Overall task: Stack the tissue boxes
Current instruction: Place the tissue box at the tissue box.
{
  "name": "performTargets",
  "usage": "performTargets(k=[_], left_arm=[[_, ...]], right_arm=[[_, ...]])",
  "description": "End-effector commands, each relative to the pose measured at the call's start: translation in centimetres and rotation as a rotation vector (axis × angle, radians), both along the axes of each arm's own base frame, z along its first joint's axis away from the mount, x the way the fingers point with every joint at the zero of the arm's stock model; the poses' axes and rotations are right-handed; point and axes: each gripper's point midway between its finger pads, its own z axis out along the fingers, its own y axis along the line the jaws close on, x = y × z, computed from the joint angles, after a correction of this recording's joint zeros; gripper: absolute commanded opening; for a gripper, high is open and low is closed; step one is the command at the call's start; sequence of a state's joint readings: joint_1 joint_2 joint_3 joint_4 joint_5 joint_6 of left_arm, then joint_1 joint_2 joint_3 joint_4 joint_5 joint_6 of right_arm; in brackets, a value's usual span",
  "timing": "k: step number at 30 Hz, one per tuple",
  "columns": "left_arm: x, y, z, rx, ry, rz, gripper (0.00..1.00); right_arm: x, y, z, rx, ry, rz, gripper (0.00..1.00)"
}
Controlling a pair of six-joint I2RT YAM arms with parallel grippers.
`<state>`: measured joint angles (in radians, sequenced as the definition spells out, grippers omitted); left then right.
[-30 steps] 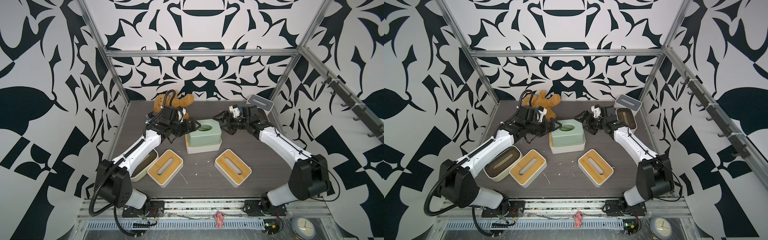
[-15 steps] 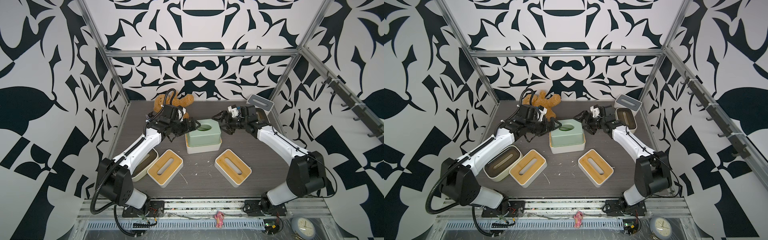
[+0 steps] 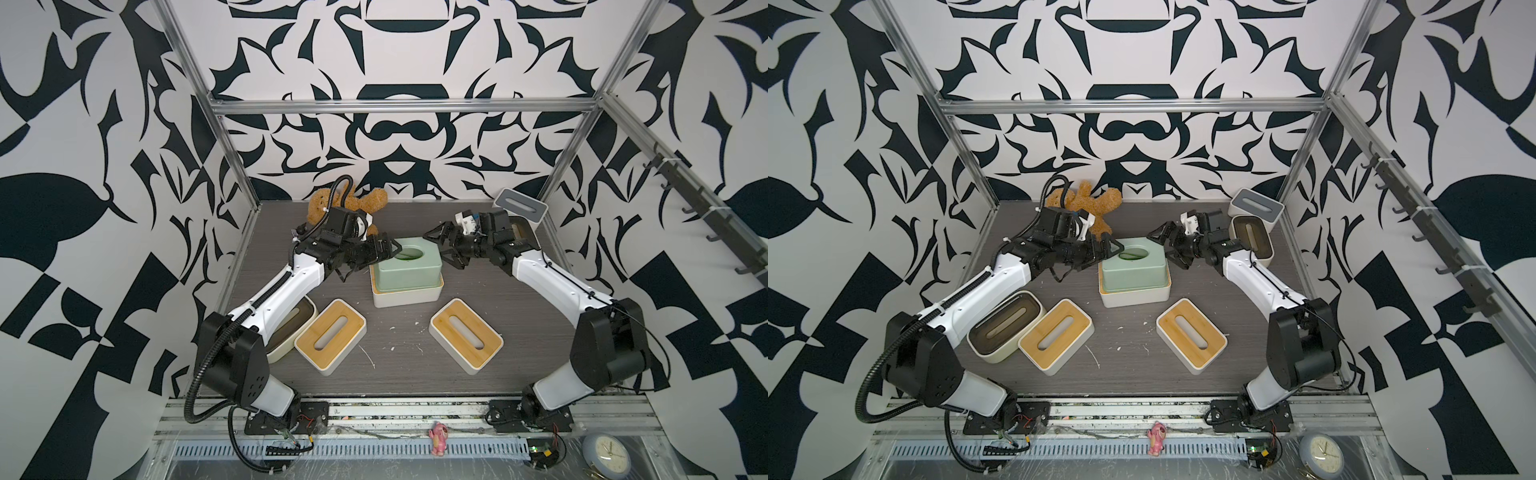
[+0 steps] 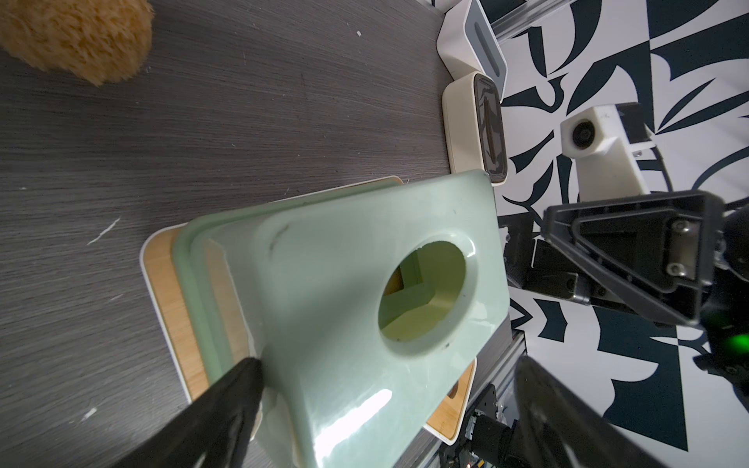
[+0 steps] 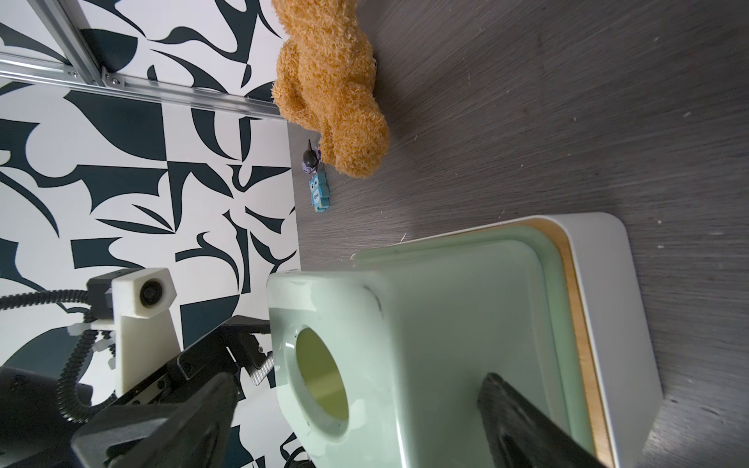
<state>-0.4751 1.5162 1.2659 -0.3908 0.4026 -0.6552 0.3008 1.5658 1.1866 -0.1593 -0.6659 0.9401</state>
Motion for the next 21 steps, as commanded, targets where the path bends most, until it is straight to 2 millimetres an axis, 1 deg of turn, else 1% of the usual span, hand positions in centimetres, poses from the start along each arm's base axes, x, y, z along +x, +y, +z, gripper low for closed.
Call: performTargets(k=[1, 4, 9, 13, 15, 17, 19, 21], left_arm=[[-0.3, 0.0, -0.1, 0.004, 0.007, -0.001, 0.99], [-0.1, 0.7, 0.0, 0.028, -0.004, 0.035, 0.99], [0.1, 1.6, 0.9, 0.048, -0.014, 0.070, 0.99], [-0.1, 1.6, 1.4, 0.041, -0.023, 0.061, 0.99], [-0.2, 2.0, 1.4, 0.053, -0.016, 0.068, 0.99], [-0.3, 3.0, 1.4, 0.055, 0.005, 0.098, 0.99], [-0.3, 4.4, 1.3, 0.019, 0.048, 0.149, 0.99], [-0.3, 6.0, 1.1, -0.048, 0.091, 0.199, 0.99]], right_arm=[[0.2, 0.8, 2.7, 0.031, -0.071, 0.022, 0.97], [0.3, 0.7, 2.8, 0.022, -0.082, 0.019, 0.97], [0.6, 0.0, 3.4, -0.014, -0.107, -0.007, 0.99], [0.6, -0.5, 3.8, -0.034, -0.109, -0.020, 0.99], [0.7, -1.2, 3.8, -0.048, -0.105, -0.042, 0.99], [0.9, -2.0, 3.8, -0.053, -0.108, -0.064, 0.99], [1.2, -3.3, 3.7, -0.054, -0.102, -0.097, 0.99], [1.4, -5.1, 3.0, -0.060, -0.084, -0.139, 0.98]])
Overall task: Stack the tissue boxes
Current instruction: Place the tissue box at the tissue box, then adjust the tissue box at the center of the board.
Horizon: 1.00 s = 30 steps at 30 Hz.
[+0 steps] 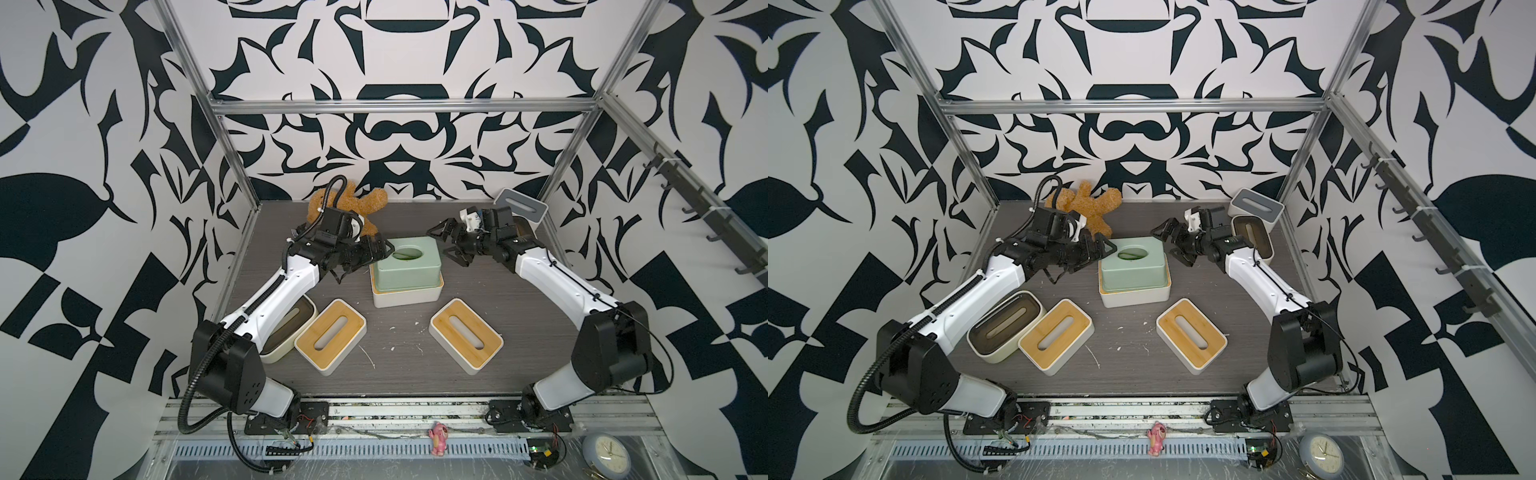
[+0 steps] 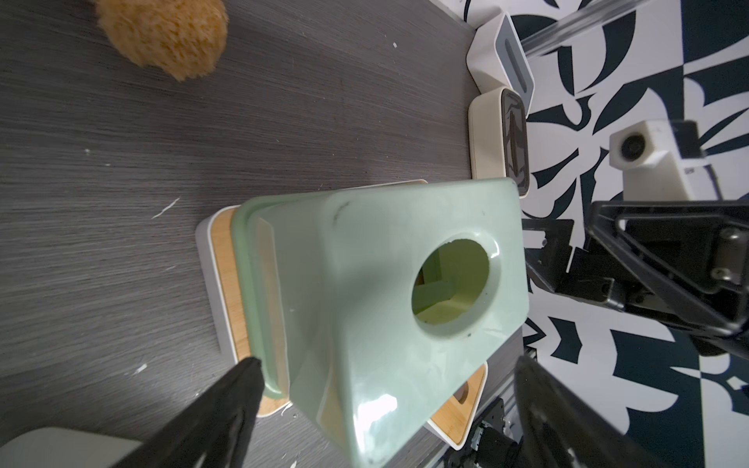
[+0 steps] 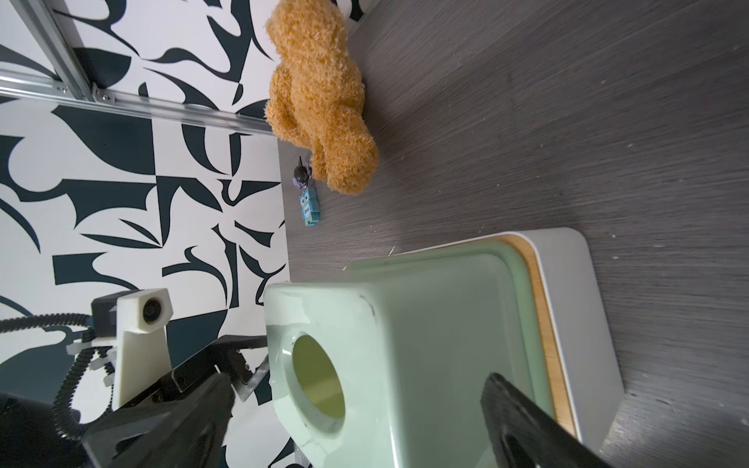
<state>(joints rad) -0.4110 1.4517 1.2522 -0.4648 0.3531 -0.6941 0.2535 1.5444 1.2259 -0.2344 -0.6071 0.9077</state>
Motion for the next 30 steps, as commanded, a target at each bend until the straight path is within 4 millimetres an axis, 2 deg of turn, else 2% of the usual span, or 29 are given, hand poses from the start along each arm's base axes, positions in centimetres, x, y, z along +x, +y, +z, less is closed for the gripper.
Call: performTargets(k=[1, 4, 8, 10, 12, 16, 19, 21, 25, 27, 30], left_arm=[[-0.4, 3.1, 0.4, -0.093, 0.057, 0.100, 0.99], [-0.4, 5.0, -1.2, -0.114, 0.108, 0.147, 0.99], [-0.2, 5.6, -3.8, -0.219, 0.212, 0.191, 0.98], [0.2, 5.6, -5.0, -0.242, 0.247, 0.216, 0.91], [0.8, 5.5, -6.3, -0.240, 0.287, 0.236, 0.80], [1.8, 6.3, -9.3, -0.182, 0.368, 0.309, 0.67], [2.3, 6.3, -11.4, -0.168, 0.428, 0.339, 0.53], [2.9, 6.3, -12.5, -0.159, 0.448, 0.349, 0.47], [3.6, 5.2, -13.7, -0.160, 0.473, 0.324, 0.39], [3.9, 4.8, -14.0, -0.154, 0.478, 0.311, 0.38], [4.1, 4.1, -14.1, -0.148, 0.480, 0.296, 0.37]], right_arm=[[0.4, -3.2, 1.9, -0.011, -0.061, -0.078, 0.96], [0.3, -4.6, 0.0, -0.026, -0.024, -0.108, 0.93], [-0.2, -4.5, -3.5, -0.009, 0.053, -0.100, 0.80], [-0.3, -4.4, -4.7, 0.009, 0.076, -0.108, 0.76], [-0.3, -4.8, -6.1, -0.003, 0.098, -0.126, 0.76], [-0.3, -4.9, -7.7, -0.014, 0.132, -0.122, 0.70], [-0.3, -5.0, -9.0, -0.016, 0.165, -0.120, 0.62], [-0.2, -5.0, -9.6, -0.019, 0.175, -0.122, 0.62], [-0.2, -5.0, -10.7, -0.022, 0.197, -0.125, 0.61], [-0.2, -5.0, -11.1, -0.022, 0.209, -0.123, 0.60], [-0.3, -4.8, -11.8, -0.017, 0.222, -0.116, 0.49]])
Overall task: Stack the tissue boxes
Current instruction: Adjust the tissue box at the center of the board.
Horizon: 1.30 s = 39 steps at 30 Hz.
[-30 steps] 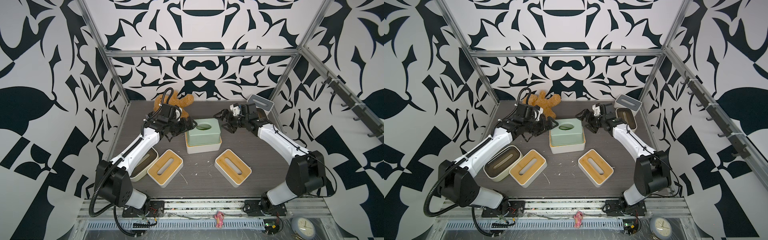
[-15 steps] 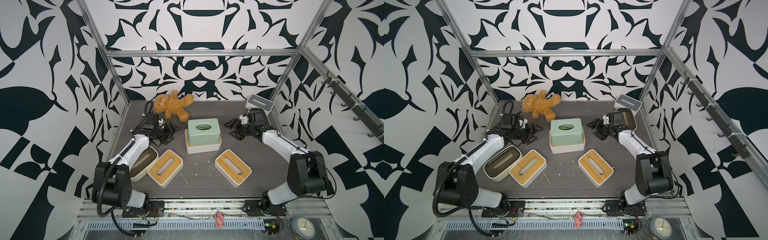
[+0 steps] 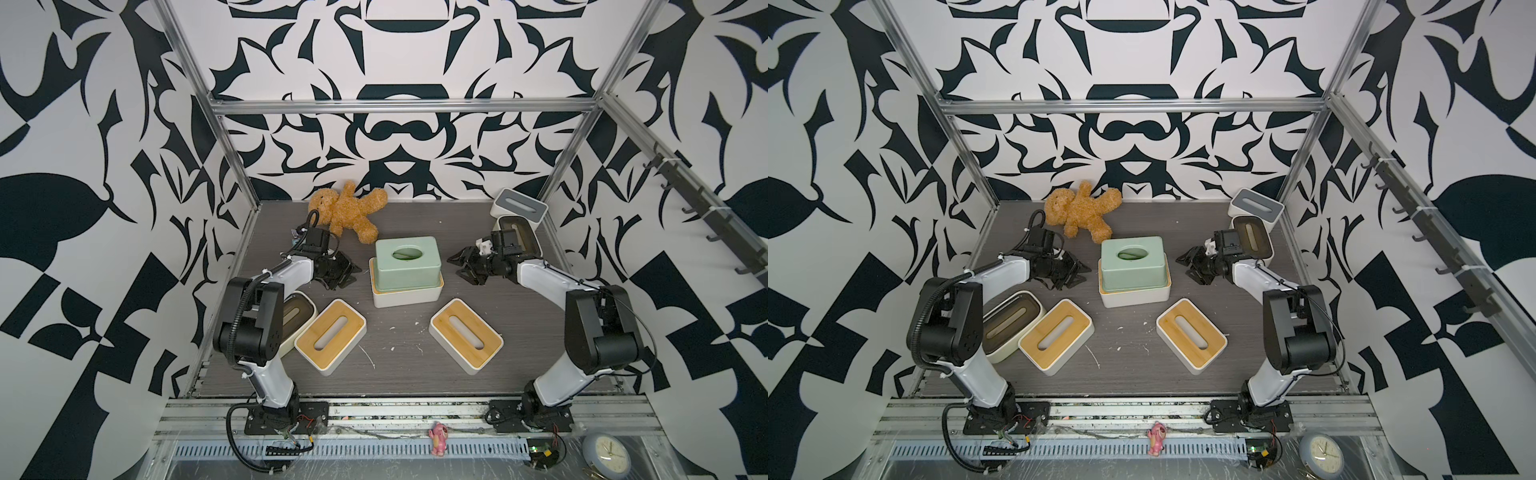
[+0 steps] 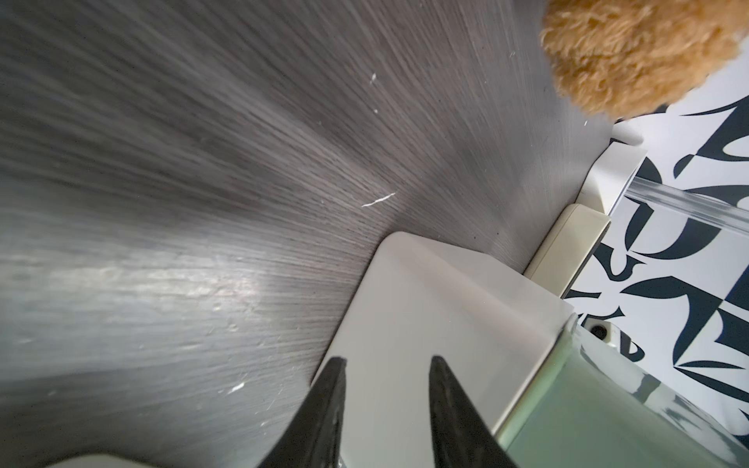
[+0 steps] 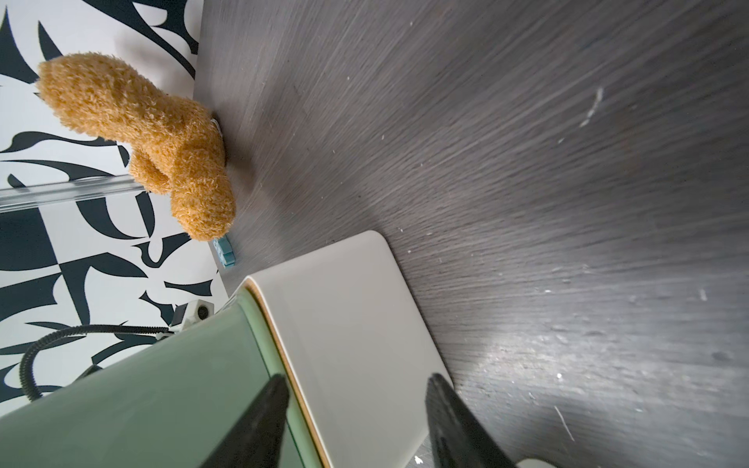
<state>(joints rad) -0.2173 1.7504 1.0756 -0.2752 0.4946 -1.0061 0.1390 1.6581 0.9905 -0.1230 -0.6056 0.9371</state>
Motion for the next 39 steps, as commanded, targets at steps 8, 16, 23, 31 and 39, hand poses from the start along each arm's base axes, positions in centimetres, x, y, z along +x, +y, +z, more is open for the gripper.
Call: performTargets(k=[8, 16, 23, 31, 39], left_arm=[[1.6, -2.1, 0.2, -0.014, -0.015, -0.037, 0.37], [2.7, -2.9, 0.3, -0.026, -0.021, -0.048, 0.38], [3.9, -3.4, 0.3, -0.036, -0.028, -0.054, 0.38], [4.8, -4.2, 0.7, -0.058, -0.041, -0.067, 0.38], [4.9, -5.2, 0.6, -0.068, -0.041, -0.081, 0.39]], right_arm=[[0.4, 0.4, -0.4, 0.027, -0.010, 0.015, 0.46], [0.5, 0.9, -0.9, 0.058, 0.003, 0.009, 0.46], [0.7, 1.4, -1.0, 0.080, 0.010, 0.001, 0.45], [0.8, 2.0, -0.7, 0.116, 0.007, -0.024, 0.45], [0.7, 1.8, -0.5, 0.116, 0.005, -0.050, 0.45]])
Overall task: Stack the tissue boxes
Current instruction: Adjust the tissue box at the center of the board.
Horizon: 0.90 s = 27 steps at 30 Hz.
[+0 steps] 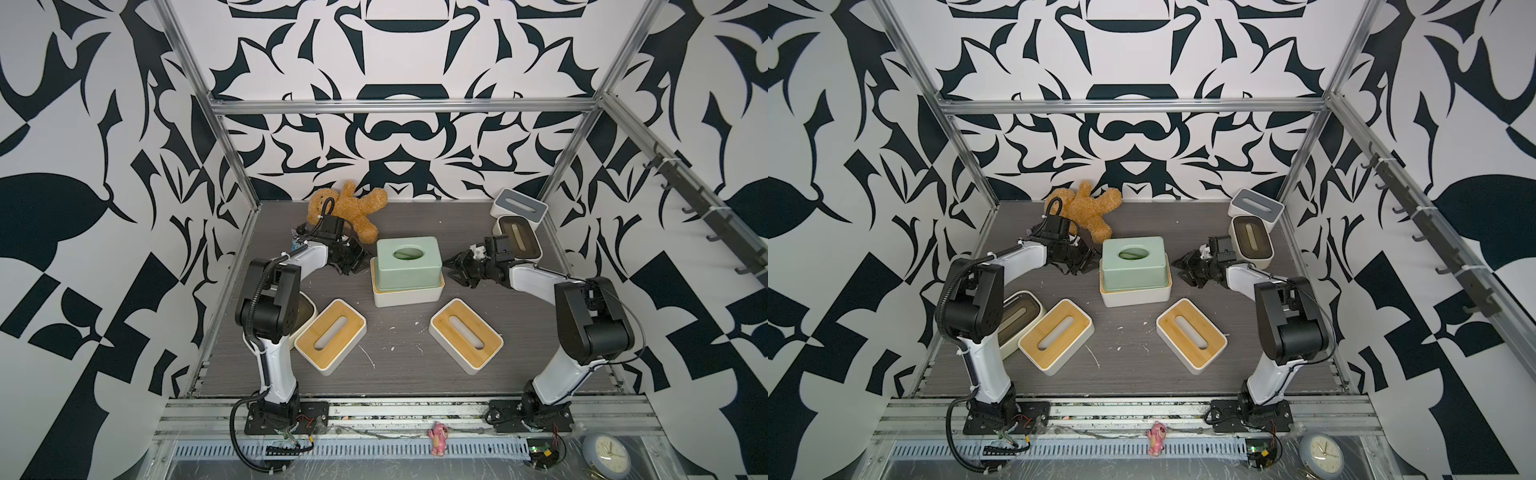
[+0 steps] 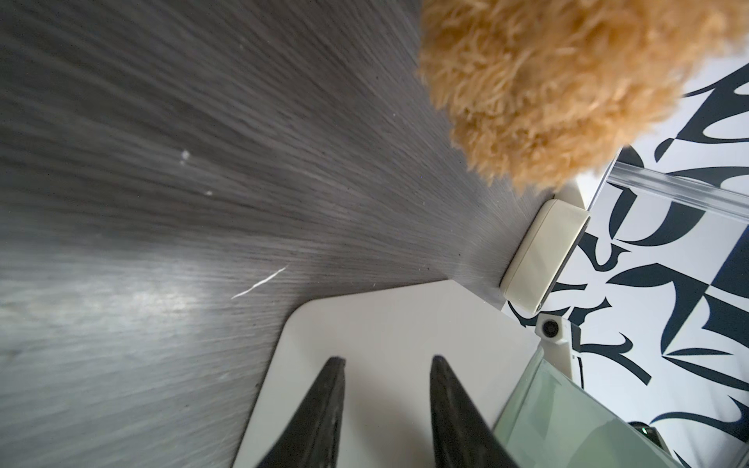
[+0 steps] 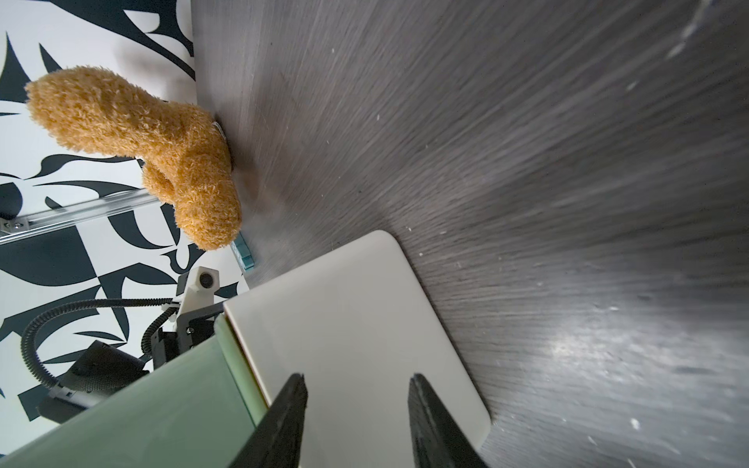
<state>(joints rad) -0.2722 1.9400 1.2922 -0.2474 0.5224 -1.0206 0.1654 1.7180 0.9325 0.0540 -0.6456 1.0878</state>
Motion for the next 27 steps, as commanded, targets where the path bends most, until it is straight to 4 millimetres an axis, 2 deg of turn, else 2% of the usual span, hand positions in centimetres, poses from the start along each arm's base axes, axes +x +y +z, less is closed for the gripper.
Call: performTargets(k=[1, 8, 11, 13, 15, 18, 21, 23, 27], left_arm=[[0.4, -1.2, 0.5, -0.029, -0.005, -0.022, 0.39], [0.7, -1.8, 0.3, -0.045, 0.000, -0.026, 0.39], [0.8, -1.1, 0.9, -0.037, -0.003, -0.006, 0.39], [1.3, 0.0, 2.0, -0.028, -0.029, 0.013, 0.39], [1.8, 1.2, 4.1, -0.012, -0.074, 0.017, 0.40], [1.5, 3.3, 7.7, 0.070, -0.153, 0.001, 0.41], [-0.5, 5.1, 10.9, 0.166, -0.226, -0.021, 0.42], [-2.4, 6.2, 12.4, 0.221, -0.262, -0.030, 0.44], [-7.7, 8.7, 13.6, 0.325, -0.295, -0.042, 0.51]], right_arm=[[0.4, 0.1, 1.1, 0.010, -0.039, -0.015, 0.45], [0.2, -0.3, 1.4, 0.017, -0.043, -0.055, 0.45], [0.3, -0.6, 1.8, 0.008, -0.054, -0.065, 0.45], [0.5, -1.1, 2.1, -0.002, -0.065, -0.075, 0.45], [0.8, -1.9, 2.8, -0.023, -0.079, -0.084, 0.45], [0.9, -3.5, 4.3, -0.092, -0.109, -0.088, 0.46], [0.7, -5.1, 6.0, -0.160, -0.148, -0.094, 0.47], [0.3, -5.9, 6.9, -0.189, -0.172, -0.089, 0.49], [-1.0, -6.9, 8.3, -0.233, -0.208, -0.059, 0.62]])
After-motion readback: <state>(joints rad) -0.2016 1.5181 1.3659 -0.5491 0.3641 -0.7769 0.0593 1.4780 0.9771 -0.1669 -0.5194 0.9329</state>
